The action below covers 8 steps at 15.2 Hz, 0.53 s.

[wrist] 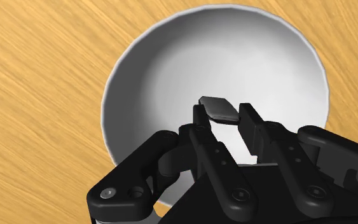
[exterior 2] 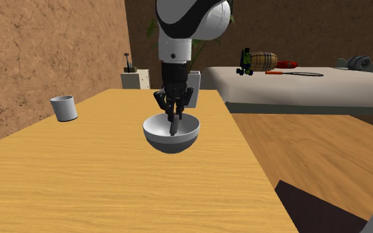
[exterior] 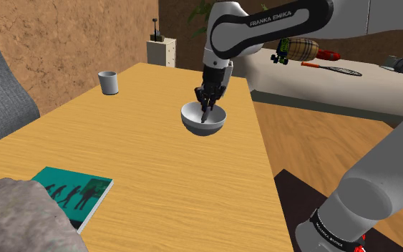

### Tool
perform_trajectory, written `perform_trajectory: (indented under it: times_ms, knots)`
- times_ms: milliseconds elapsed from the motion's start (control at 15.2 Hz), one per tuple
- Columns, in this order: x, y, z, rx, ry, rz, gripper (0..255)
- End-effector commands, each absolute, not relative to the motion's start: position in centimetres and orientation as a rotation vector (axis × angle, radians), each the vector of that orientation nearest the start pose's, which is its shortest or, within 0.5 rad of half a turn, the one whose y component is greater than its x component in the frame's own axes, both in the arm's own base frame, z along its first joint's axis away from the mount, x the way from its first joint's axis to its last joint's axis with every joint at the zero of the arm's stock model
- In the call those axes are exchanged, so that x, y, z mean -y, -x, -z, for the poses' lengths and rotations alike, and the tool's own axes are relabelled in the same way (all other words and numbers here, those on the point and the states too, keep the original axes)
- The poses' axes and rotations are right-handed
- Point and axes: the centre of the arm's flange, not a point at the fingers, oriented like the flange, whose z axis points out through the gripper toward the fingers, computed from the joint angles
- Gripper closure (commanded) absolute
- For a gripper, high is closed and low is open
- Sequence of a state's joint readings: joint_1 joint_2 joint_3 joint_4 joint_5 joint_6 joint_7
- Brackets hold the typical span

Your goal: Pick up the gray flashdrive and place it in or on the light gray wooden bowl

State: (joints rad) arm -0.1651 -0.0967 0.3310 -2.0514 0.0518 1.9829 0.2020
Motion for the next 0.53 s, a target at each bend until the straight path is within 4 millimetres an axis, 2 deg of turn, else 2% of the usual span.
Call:
perform_trajectory:
  times_ms: [0,66,462]
  knots:
    - [-9.52,-52.23,-47.03,-0.089,3.120,0.032,255]
    - [-9.52,-52.23,-46.50,-0.089,3.120,0.032,255]
    - [-9.52,-52.23,-46.50,-0.089,3.120,0.032,255]
